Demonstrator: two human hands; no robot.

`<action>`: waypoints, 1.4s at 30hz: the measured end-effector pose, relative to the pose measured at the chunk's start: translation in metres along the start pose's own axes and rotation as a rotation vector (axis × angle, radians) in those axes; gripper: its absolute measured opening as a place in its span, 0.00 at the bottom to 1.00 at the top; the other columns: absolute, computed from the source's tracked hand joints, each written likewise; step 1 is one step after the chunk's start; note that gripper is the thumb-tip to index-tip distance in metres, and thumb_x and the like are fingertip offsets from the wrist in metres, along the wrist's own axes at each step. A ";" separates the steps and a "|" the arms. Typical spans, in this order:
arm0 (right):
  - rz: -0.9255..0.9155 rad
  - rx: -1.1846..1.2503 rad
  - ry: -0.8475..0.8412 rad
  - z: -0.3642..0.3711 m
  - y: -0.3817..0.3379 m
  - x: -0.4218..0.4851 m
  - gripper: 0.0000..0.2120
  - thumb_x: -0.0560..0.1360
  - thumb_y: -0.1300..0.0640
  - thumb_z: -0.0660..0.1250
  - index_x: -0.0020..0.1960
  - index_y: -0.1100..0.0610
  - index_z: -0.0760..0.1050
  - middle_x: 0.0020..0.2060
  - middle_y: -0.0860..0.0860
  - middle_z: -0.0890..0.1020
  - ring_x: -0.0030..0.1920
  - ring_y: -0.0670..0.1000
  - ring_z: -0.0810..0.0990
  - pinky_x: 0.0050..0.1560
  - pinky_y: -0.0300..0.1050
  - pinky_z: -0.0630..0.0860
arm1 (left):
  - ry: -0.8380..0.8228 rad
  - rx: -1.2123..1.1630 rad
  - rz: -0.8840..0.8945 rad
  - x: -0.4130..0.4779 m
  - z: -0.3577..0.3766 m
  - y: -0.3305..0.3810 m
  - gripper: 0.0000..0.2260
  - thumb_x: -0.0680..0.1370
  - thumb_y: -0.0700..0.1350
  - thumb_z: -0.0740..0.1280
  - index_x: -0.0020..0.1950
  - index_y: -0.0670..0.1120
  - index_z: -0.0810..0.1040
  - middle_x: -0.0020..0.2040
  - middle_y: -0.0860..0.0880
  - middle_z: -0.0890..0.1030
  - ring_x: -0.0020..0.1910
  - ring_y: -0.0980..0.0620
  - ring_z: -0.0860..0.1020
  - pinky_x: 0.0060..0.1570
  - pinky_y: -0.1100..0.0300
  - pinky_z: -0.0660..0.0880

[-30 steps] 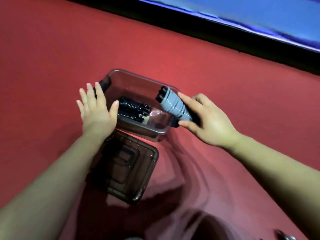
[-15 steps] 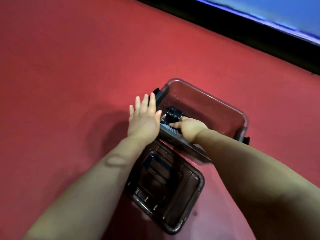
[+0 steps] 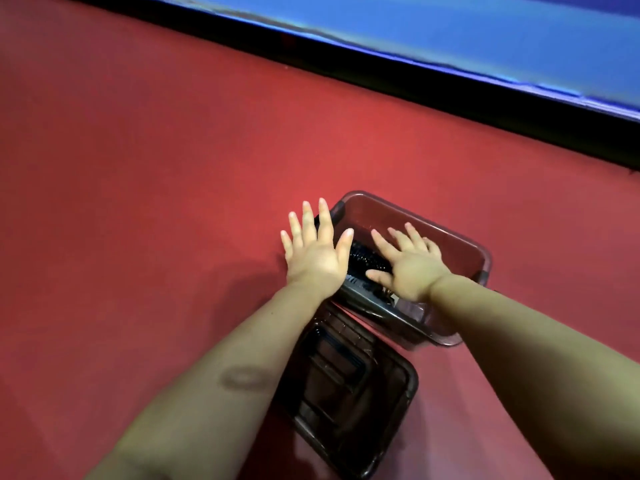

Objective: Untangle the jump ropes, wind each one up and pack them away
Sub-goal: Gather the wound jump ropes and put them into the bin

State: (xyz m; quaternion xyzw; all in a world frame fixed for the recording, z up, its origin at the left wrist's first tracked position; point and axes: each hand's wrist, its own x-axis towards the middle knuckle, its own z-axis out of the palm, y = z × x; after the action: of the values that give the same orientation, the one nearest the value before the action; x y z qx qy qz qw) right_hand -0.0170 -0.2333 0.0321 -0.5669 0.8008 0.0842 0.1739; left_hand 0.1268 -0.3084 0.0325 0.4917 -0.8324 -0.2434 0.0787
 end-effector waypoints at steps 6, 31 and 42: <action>0.064 -0.101 0.117 -0.025 0.045 -0.087 0.38 0.76 0.33 0.48 0.75 0.45 0.32 0.76 0.52 0.38 0.74 0.56 0.31 0.74 0.58 0.39 | -0.014 0.080 0.092 -0.047 -0.010 0.052 0.30 0.81 0.61 0.44 0.77 0.52 0.35 0.77 0.47 0.36 0.75 0.45 0.34 0.73 0.46 0.34; -0.149 -0.331 -0.285 0.133 0.174 -0.414 0.48 0.71 0.33 0.61 0.74 0.47 0.31 0.76 0.53 0.38 0.75 0.57 0.36 0.72 0.57 0.37 | -0.448 0.365 0.858 -0.285 0.112 0.200 0.31 0.80 0.61 0.47 0.76 0.53 0.35 0.77 0.48 0.34 0.75 0.45 0.33 0.72 0.45 0.34; -0.471 -0.261 -0.523 0.226 0.196 -0.426 0.40 0.74 0.52 0.67 0.76 0.43 0.44 0.77 0.51 0.44 0.76 0.55 0.42 0.73 0.51 0.46 | -0.653 0.422 0.880 -0.289 0.163 0.182 0.31 0.79 0.62 0.45 0.75 0.54 0.31 0.76 0.50 0.32 0.74 0.48 0.30 0.73 0.48 0.33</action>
State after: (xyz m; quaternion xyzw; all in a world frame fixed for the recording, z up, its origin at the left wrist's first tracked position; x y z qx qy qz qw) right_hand -0.0334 0.2830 -0.0297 -0.7124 0.5595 0.2850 0.3135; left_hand 0.0700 0.0652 0.0101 0.0047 -0.9698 -0.1558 -0.1875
